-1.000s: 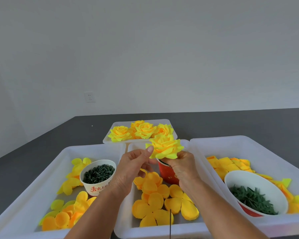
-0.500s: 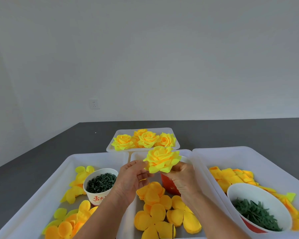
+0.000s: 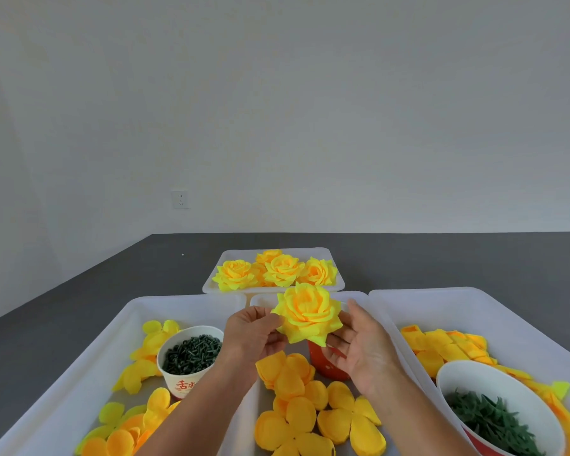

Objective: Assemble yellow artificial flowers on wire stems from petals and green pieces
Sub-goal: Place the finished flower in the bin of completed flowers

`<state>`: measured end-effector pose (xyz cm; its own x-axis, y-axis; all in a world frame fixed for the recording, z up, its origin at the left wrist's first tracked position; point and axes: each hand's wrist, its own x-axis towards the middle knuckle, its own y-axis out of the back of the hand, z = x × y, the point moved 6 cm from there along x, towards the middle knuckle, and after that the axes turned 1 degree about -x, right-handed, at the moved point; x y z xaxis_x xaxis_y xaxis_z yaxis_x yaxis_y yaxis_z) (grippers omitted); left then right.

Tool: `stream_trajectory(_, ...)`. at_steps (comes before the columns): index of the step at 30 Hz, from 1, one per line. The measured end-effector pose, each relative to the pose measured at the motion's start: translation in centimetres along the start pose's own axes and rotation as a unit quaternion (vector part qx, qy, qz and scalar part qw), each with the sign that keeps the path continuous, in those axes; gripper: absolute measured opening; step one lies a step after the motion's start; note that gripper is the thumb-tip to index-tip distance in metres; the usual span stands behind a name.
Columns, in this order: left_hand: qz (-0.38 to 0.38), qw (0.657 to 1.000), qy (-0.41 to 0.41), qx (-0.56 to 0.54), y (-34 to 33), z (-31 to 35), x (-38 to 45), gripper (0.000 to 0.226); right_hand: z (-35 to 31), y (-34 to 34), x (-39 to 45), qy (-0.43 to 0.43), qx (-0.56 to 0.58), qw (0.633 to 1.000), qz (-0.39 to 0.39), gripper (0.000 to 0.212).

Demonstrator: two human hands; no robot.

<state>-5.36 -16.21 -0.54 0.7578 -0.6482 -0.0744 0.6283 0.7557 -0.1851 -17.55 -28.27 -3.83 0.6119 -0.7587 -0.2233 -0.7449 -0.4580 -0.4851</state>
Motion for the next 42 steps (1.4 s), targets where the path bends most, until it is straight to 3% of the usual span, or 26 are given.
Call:
stream_trajectory(5,-0.012,0.999,-0.022,0.044,-0.4,1.3,0.7,0.007,-0.3,-0.7,0.3,-0.013,-0.048,0.999,0.018,0.026)
stream_trajectory(9,-0.022,0.999,-0.044,0.003,-0.6,2.6,1.7,0.011,-2.8,-2.5,2.1,-0.014,-0.02,1.0,0.018,0.019)
stream_trajectory(12,0.007,0.998,-0.06,-0.021,0.1,3.5,3.0,0.021,-4.8,-5.5,4.7,0.007,-0.014,1.0,0.01,0.015)
stream_trajectory(17,0.064,0.996,-0.061,-0.019,1.6,2.5,4.4,0.008,-6.3,-11.9,10.5,0.033,-0.021,0.999,0.002,0.019)
stream_trajectory(22,0.067,0.997,-0.043,-0.026,1.9,1.0,5.1,0.01,-5.4,-14.9,16.1,0.087,-0.089,0.99,0.061,0.019)
stream_trajectory(26,0.064,0.997,-0.035,-0.008,1.7,0.7,5.3,0.012,-4.0,-14.3,18.6,0.141,-0.28,0.939,0.138,0.015)
stream_trajectory(29,0.069,0.997,-0.033,0.005,1.8,0.8,5.3,0.011,-2.7,-13.9,19.2,0.162,-0.409,0.888,0.136,0.031)
stream_trajectory(31,0.074,0.997,-0.032,0.01,1.9,0.8,5.3,0.012,-2.6,-13.8,19.0,0.17,-0.472,0.855,0.129,0.028)
stream_trajectory(35,0.077,0.996,-0.036,0.017,1.8,0.9,5.5,0.013,-4.0,-14.0,18.1,0.211,-0.53,0.807,0.149,0.02)
stream_trajectory(42,0.075,0.995,-0.053,0.037,1.8,1.1,5.4,0.016,-4.6,-13.8,17.1,0.228,-0.55,0.789,0.149,0.027)
